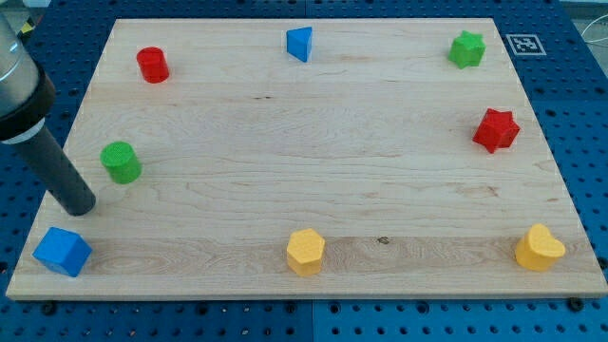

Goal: Move the green circle to the right side of the blue cube

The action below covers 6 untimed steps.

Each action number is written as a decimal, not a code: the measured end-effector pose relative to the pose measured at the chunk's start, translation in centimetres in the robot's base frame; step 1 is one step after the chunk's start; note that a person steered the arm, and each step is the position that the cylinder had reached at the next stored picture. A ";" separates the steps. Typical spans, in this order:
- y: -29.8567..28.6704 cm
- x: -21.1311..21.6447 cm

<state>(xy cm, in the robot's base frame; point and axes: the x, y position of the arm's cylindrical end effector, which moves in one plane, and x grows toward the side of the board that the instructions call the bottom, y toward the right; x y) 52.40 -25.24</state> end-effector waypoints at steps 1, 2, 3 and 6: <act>-0.2 -2.4; -0.2 -5.9; 0.5 -8.6; 3.3 -8.4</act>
<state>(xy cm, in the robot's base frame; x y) 43.97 -21.92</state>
